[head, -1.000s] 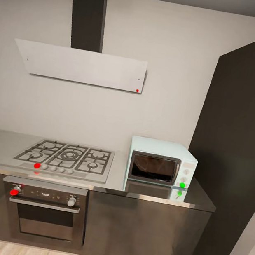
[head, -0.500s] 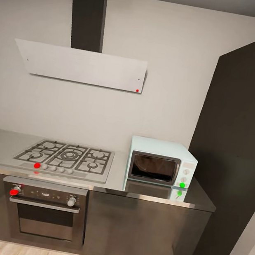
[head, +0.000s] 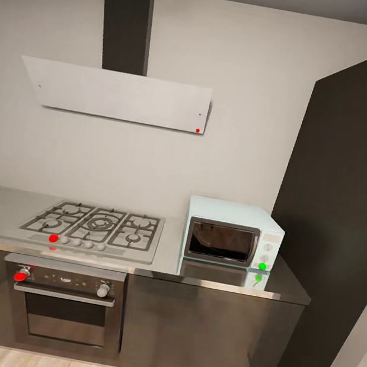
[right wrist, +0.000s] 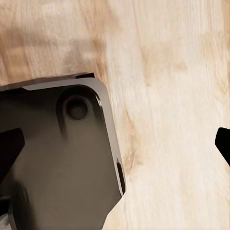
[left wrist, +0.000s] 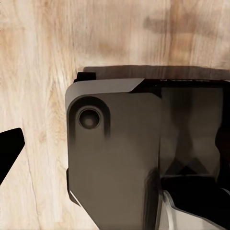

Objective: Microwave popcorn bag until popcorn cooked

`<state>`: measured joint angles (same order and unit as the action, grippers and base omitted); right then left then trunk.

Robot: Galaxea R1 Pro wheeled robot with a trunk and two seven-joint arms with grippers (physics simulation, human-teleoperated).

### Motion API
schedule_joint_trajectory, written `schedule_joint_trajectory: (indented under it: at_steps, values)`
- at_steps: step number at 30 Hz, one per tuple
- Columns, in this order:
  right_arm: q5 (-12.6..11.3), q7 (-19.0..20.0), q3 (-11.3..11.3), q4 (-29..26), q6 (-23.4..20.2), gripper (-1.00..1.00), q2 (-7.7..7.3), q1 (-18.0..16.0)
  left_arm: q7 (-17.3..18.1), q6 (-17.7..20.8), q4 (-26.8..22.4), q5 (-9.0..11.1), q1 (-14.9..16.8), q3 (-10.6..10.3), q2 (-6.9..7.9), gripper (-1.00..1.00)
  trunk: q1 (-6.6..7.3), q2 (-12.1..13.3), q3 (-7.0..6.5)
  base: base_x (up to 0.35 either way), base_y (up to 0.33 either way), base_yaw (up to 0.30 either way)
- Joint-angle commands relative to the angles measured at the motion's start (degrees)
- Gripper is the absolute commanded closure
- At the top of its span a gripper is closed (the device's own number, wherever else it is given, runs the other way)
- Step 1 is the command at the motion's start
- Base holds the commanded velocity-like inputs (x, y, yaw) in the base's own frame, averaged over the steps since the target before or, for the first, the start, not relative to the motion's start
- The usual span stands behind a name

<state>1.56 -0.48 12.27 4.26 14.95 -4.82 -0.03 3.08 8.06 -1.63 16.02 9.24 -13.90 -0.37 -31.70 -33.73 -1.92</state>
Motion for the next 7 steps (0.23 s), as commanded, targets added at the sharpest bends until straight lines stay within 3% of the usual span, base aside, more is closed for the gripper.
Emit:
schedule_joint_trajectory:
  at_steps: [1,7]
  values:
    - [0.2,0.0,0.3,0.1,0.3,-1.0,-0.01,0.0,0.1,0.3,-0.1,0.6,0.0,-0.5,0.0,-1.0,-0.01,0.0,-0.01,0.0,0.0,0.0]
    - [0.2,-0.1,0.3,0.1,0.3,-1.0,-0.01,0.0,0.1,0.3,-0.1,0.6,0.0,-0.5,0.0,-1.0,-0.01,0.0,-0.01,0.0,0.0,0.0]
